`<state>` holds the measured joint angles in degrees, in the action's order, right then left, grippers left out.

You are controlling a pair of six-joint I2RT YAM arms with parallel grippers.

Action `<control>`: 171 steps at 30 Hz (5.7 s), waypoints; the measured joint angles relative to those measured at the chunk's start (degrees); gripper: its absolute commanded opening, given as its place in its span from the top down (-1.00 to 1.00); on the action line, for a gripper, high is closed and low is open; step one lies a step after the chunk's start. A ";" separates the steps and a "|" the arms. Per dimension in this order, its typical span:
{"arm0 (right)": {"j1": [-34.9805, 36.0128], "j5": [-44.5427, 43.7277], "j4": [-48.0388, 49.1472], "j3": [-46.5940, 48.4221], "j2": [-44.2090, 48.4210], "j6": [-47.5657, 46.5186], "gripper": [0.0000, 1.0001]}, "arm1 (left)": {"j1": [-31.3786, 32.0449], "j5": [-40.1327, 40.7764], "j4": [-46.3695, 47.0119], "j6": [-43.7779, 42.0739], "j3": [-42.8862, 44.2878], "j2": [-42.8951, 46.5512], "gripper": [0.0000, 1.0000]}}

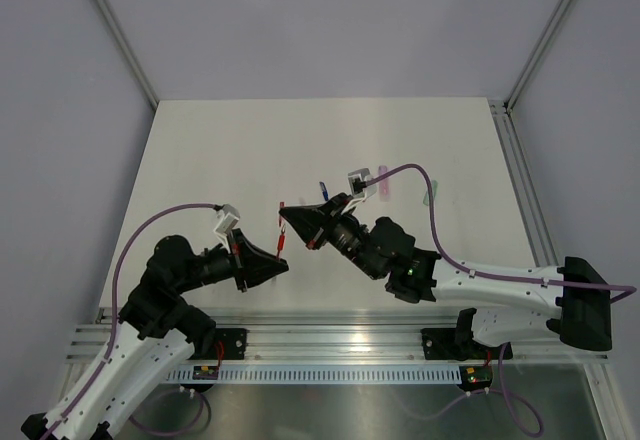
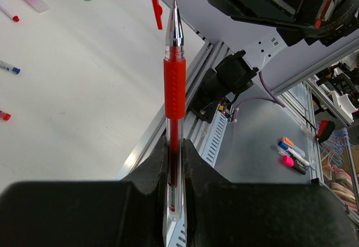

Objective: Insert the pens into the pen caps
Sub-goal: Insert the pen into the pen cap, then place the pen at the center of the board.

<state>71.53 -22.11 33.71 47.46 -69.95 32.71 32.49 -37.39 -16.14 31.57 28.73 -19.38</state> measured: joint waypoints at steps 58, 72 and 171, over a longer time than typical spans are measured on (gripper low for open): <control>0.87 0.57 2.45 -1.79 -0.85 -0.46 1.00 | -0.26 4.46 4.70 3.91 -1.25 0.79 1.00; 1.27 -0.68 -2.23 -1.75 0.85 -1.03 1.00 | -0.13 3.48 5.42 4.04 -1.25 -1.73 1.00; -2.54 -2.45 -57.27 40.35 -16.72 -11.76 1.00 | 3.26 12.02 32.96 1.25 -11.39 -8.98 1.00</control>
<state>68.99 -24.56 -23.55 87.81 -86.67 20.95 35.75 -25.36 16.82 32.82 17.34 -28.36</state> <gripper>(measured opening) 0.147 0.100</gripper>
